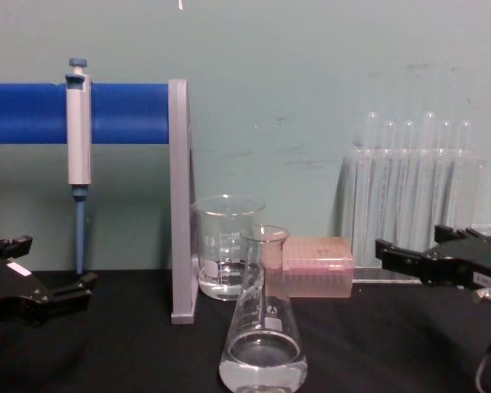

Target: Grasp the erlenmeyer flask with one hand, shake it three times, then place it back.

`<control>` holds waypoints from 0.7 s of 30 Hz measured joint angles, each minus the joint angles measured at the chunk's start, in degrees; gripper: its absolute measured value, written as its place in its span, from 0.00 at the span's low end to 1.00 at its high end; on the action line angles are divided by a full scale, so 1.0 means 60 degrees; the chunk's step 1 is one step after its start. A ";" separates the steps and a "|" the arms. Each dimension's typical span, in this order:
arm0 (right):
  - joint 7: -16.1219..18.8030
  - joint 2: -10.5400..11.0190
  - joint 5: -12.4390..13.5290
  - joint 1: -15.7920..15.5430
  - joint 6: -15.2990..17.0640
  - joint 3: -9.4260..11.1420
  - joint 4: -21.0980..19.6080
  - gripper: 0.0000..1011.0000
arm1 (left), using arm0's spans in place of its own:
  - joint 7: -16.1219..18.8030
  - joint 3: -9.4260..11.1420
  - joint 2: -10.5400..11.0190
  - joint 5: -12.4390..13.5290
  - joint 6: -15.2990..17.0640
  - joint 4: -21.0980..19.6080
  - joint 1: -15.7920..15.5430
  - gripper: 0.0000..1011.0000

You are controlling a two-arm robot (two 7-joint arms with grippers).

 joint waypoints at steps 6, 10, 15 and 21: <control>-0.0102 -0.0140 -0.0067 -0.0033 0.0275 0.0171 0.0139 0.99 | 0.0000 0.0000 0.0000 0.0000 0.0000 0.0000 0.0000 0.99; -0.0096 -0.0212 -0.0095 -0.0053 0.0398 0.0254 0.0200 0.99 | 0.0000 0.0000 0.0000 0.0000 0.0000 0.0000 -0.0001 0.99; -0.0087 -0.0306 -0.0162 -0.0107 0.0500 0.0385 0.0204 0.99 | 0.0000 0.0001 0.0000 0.0000 0.0000 0.0000 0.0000 0.99; -0.0081 -0.0306 -0.0168 -0.0108 0.0508 0.0386 0.0200 0.99 | 0.0000 0.0000 0.0000 0.0000 0.0000 0.0000 -0.0001 0.99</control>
